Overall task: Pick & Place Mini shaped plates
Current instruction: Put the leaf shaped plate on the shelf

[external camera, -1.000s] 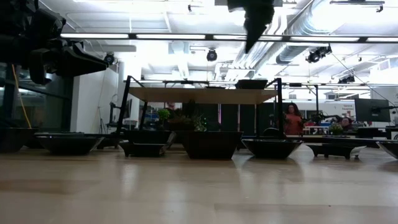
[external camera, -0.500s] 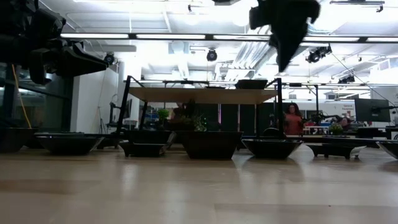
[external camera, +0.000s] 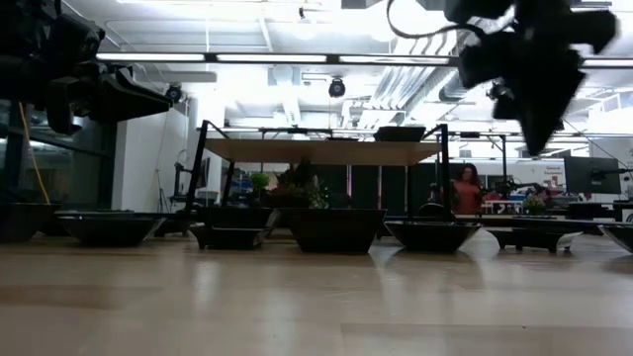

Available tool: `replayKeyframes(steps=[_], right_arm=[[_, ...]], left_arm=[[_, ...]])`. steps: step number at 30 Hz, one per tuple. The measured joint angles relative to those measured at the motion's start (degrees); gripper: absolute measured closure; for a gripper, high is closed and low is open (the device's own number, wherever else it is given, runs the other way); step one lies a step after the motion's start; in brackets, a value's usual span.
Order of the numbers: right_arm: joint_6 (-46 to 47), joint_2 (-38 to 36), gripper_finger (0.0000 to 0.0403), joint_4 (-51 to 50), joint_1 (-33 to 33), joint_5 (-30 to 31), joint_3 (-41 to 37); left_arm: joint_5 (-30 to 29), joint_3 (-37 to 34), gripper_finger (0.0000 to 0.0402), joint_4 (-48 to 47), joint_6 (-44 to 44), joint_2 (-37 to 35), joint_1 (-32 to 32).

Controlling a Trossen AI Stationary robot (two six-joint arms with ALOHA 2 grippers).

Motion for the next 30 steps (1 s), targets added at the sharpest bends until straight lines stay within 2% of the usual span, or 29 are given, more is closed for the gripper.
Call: replayKeyframes(steps=[12,16,25,30], right_arm=[[-8.6,0.1,0.0334,0.2,8.5,-6.1,-8.7],[-9.7,0.1,0.0334,3.8,10.4,-5.9,-11.1],[-10.8,0.1,0.0333,8.1,11.3,-0.2,-12.5],[-10.7,0.6,0.0312,9.0,11.3,0.6,-12.5]], left_arm=[[0.0,0.0,0.0323,0.0,0.0,0.0,0.0],[0.0,0.0,0.0323,0.0,0.0,0.0,0.0],[0.0,0.0,0.0323,0.0,0.0,0.0,0.0],[0.0,0.0,0.0323,0.0,0.0,0.0,0.0]])
